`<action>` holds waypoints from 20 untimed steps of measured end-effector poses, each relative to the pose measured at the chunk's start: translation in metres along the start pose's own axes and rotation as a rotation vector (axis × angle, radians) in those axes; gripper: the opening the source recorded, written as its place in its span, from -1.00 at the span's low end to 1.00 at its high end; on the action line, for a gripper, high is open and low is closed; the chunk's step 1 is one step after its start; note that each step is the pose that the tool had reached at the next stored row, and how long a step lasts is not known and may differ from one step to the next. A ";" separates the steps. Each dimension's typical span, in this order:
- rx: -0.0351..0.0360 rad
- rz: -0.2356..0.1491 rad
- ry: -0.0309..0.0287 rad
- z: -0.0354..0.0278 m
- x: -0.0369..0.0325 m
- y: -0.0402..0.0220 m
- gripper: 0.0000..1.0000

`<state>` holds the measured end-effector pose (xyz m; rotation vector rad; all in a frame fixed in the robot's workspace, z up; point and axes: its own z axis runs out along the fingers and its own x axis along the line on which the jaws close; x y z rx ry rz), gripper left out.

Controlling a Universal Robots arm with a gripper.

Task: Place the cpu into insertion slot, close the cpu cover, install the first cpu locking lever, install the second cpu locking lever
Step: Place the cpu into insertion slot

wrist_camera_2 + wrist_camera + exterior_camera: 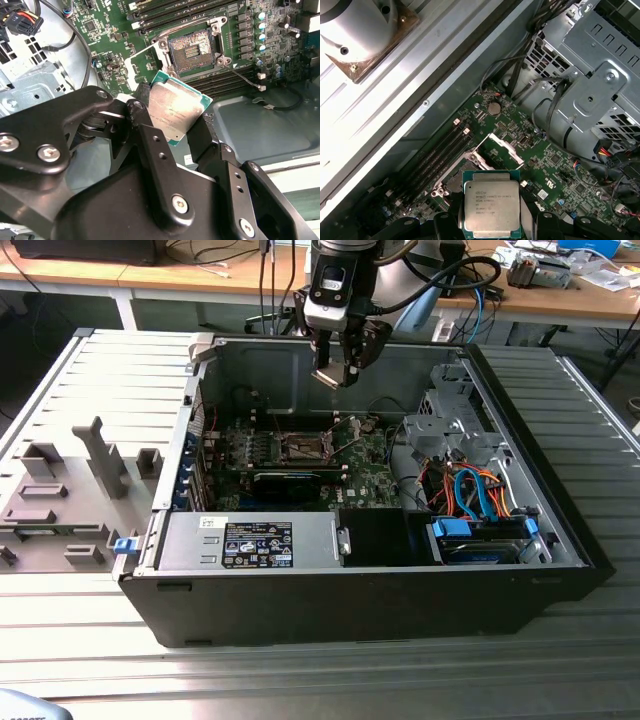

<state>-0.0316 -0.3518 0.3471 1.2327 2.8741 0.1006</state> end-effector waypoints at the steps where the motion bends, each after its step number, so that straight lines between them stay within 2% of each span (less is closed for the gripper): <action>1: 0.0000 0.001 -0.0001 0.0000 0.0000 0.0000 0.09; 20: -0.0003 0.015 -0.0010 0.0004 0.0000 0.0000 0.09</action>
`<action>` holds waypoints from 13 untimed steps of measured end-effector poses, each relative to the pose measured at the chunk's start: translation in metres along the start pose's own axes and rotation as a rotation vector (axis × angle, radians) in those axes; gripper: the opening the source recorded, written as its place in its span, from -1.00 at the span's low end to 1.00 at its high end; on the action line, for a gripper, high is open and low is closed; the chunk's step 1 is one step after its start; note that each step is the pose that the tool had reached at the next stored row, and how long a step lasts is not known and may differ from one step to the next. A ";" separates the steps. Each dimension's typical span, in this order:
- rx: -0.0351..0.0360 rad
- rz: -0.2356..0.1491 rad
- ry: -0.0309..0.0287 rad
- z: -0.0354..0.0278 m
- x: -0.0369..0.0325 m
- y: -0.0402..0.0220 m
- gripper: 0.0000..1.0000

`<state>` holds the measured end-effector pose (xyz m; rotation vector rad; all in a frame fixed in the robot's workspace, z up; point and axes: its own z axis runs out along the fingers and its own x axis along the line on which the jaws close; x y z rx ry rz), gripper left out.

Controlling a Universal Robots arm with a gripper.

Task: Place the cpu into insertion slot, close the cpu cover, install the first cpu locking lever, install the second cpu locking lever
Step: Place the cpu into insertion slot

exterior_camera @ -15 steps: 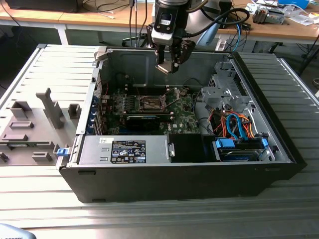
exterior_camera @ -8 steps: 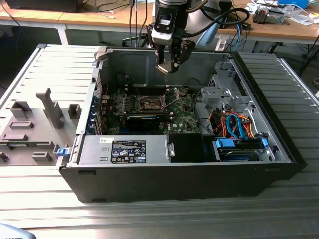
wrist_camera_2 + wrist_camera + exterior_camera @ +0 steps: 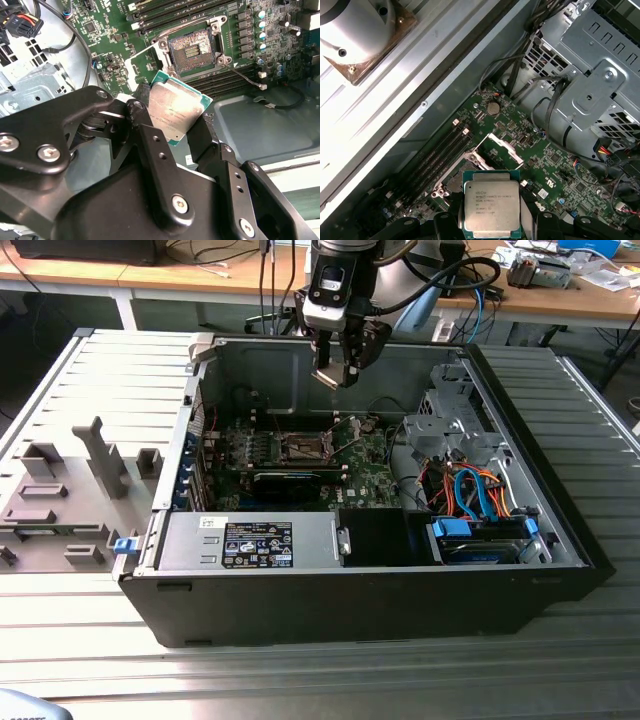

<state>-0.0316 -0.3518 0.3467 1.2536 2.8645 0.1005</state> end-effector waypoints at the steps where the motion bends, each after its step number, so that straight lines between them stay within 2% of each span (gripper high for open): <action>1: 0.0001 0.001 0.0000 0.0000 0.0000 0.0000 0.09; 13: -0.0001 0.010 -0.0006 0.0005 0.0000 0.0000 0.09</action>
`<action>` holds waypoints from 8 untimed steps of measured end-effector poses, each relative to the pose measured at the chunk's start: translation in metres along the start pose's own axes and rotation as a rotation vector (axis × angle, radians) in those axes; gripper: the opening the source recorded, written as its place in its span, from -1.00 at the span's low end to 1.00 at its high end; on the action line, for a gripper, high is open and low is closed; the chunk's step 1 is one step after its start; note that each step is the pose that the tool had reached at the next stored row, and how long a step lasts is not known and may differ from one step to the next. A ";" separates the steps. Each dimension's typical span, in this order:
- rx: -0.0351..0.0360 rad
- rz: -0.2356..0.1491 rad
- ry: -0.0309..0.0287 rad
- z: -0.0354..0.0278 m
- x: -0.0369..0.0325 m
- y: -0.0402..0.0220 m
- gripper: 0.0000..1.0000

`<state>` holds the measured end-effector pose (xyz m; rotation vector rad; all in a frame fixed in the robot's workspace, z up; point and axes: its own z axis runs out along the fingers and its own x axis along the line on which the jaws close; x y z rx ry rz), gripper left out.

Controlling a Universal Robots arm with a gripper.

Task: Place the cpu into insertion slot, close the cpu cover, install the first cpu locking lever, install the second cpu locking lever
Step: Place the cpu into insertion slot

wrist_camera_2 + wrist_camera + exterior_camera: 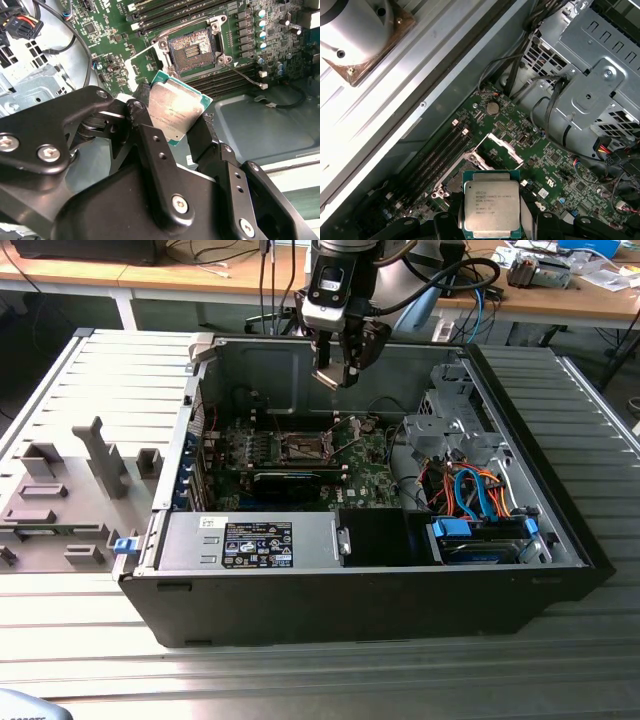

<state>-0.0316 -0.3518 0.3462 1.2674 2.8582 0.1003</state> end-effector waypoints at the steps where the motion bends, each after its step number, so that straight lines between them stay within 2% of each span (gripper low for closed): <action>1: -0.0001 0.000 -0.0001 0.0000 0.0000 0.0000 0.09; 8: -0.0001 0.005 -0.0003 0.0003 0.0000 0.0000 0.09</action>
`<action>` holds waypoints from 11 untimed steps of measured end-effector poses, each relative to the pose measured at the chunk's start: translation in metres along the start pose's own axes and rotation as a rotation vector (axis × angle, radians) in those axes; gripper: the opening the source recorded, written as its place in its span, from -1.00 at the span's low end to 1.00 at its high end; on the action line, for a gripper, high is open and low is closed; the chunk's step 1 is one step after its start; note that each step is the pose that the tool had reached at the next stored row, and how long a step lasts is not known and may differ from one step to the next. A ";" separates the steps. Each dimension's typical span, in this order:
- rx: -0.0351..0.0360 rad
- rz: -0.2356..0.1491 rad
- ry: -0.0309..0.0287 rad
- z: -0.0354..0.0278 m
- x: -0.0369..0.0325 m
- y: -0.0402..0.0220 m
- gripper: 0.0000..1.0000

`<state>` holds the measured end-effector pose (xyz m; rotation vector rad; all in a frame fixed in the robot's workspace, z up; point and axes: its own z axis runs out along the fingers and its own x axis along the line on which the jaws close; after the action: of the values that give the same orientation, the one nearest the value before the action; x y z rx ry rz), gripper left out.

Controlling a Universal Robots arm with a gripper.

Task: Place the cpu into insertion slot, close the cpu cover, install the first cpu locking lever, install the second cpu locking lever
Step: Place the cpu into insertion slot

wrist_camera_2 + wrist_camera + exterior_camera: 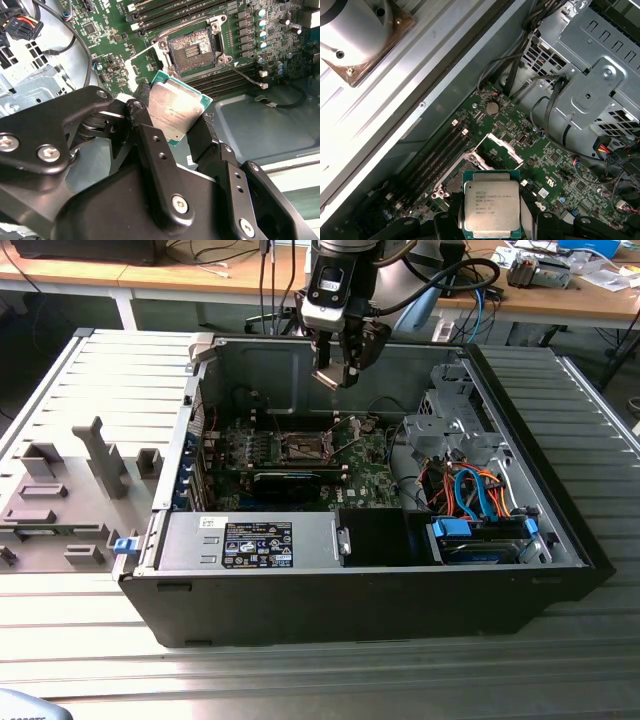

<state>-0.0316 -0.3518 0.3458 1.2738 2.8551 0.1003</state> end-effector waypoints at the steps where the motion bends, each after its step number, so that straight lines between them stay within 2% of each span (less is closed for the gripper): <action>1: 0.0000 0.000 0.0000 0.0000 0.0000 0.0000 0.09; 11: -0.0001 0.005 -0.0003 0.0004 0.0000 0.0000 0.09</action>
<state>-0.0317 -0.3518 0.3454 1.2809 2.8517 0.1002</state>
